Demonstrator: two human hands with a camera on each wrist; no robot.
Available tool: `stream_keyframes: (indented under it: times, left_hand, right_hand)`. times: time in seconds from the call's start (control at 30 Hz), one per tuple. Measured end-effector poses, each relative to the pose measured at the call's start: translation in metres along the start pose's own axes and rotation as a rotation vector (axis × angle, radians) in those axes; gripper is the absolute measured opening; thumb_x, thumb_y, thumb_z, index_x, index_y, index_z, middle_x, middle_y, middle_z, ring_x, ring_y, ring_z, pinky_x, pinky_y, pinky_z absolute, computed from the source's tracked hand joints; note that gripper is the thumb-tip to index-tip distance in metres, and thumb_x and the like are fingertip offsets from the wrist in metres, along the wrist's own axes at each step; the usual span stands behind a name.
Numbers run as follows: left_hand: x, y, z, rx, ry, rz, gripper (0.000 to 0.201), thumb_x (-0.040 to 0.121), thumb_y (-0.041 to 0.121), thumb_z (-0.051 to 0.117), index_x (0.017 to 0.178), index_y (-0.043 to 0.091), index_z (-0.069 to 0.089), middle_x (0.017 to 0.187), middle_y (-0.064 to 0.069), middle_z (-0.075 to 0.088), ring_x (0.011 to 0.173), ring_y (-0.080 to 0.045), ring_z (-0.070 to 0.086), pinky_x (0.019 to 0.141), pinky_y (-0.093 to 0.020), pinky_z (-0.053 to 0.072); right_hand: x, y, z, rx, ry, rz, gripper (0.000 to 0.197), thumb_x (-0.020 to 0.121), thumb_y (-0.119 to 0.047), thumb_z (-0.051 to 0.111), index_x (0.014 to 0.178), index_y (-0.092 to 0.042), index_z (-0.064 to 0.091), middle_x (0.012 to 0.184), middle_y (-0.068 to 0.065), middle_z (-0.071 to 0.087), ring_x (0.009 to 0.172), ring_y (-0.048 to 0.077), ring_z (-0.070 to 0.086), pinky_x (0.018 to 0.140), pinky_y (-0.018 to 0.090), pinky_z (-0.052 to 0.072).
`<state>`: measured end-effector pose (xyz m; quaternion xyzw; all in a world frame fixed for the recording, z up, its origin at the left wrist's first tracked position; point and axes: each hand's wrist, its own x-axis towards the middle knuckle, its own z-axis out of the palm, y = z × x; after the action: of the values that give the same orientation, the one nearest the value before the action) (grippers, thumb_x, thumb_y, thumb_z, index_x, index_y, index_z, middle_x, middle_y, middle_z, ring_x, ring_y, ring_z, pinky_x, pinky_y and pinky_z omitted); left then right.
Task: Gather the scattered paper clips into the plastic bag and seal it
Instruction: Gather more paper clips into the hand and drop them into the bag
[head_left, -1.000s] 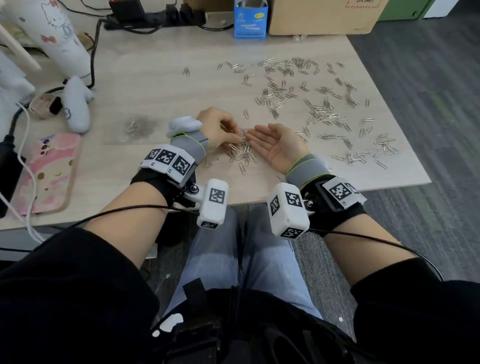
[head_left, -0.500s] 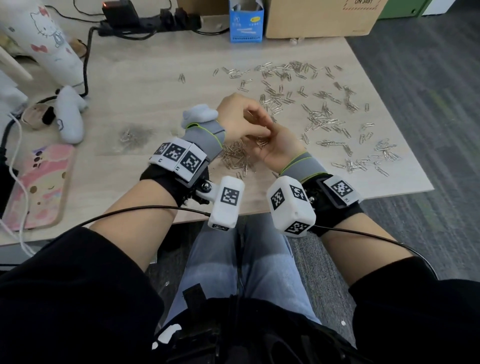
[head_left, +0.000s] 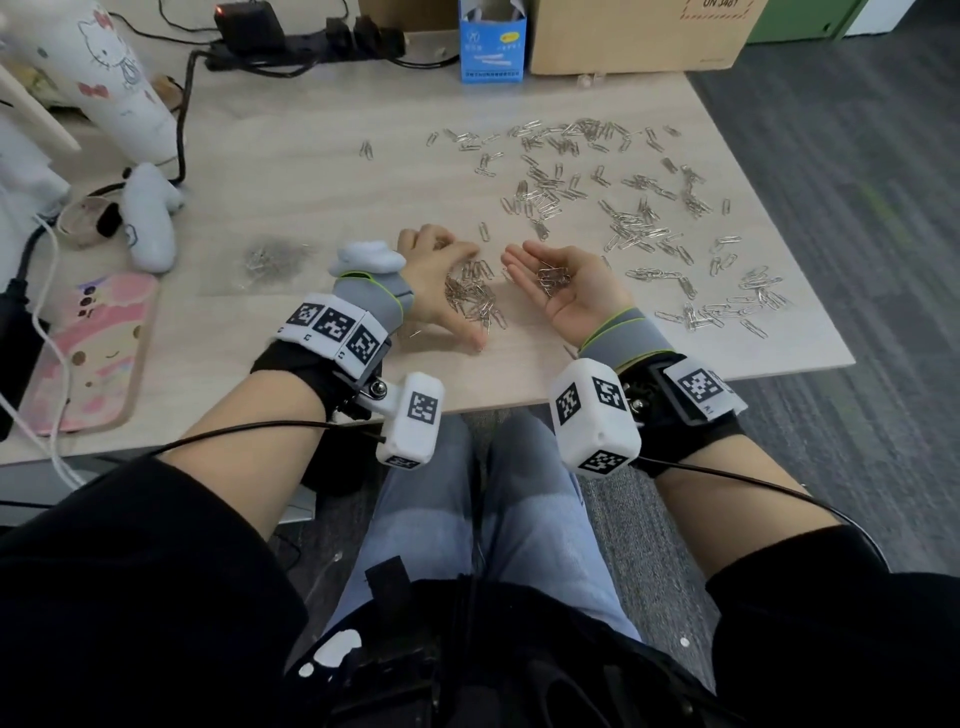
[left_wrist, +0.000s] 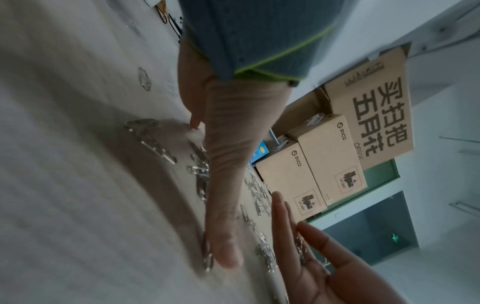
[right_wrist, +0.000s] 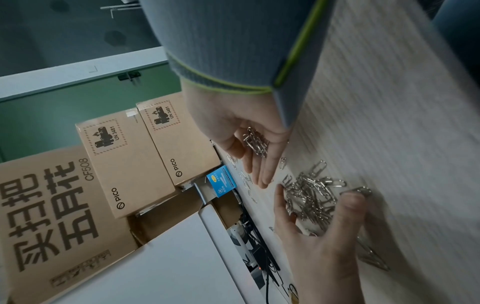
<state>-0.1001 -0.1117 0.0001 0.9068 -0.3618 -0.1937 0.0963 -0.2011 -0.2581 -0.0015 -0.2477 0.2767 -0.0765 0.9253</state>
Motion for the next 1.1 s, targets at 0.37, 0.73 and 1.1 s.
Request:
stream_keyframes:
  times: [0.37, 0.73, 1.1]
  left_hand:
    - [0.005, 0.011, 0.015, -0.238, 0.198, 0.123, 0.029, 0.071, 0.027, 0.076, 0.096, 0.015, 0.067, 0.095, 0.001, 0.045, 0.088, -0.018, 0.052, 0.082, -0.028, 0.041]
    - [0.020, 0.008, 0.009, -0.312, 0.212, 0.052, 0.010, 0.074, 0.021, 0.073, 0.082, 0.017, 0.067, 0.072, 0.000, 0.064, 0.063, -0.007, 0.058, 0.062, -0.019, 0.042]
    - [0.039, 0.025, -0.024, -0.598, 0.149, 0.259, 0.017, 0.066, 0.024, 0.077, 0.064, 0.034, 0.063, 0.067, -0.007, 0.067, 0.065, -0.027, 0.065, 0.070, -0.036, 0.054]
  right_hand:
    - [-0.012, 0.002, -0.011, 0.029, -0.012, 0.000, 0.021, 0.091, 0.006, 0.035, 0.090, 0.009, 0.055, 0.072, 0.023, 0.069, 0.065, 0.031, 0.071, 0.072, 0.032, 0.057]
    - [-0.002, -0.001, -0.009, 0.061, 0.057, 0.055, 0.027, 0.097, -0.004, 0.031, 0.089, 0.009, 0.053, 0.088, 0.027, 0.061, 0.120, 0.038, 0.052, 0.078, 0.037, 0.054]
    - [0.020, -0.007, 0.008, -0.004, 0.043, 0.132, 0.035, 0.100, -0.018, 0.031, 0.087, 0.007, 0.051, 0.085, 0.026, 0.059, 0.065, 0.037, 0.067, 0.060, 0.037, 0.058]
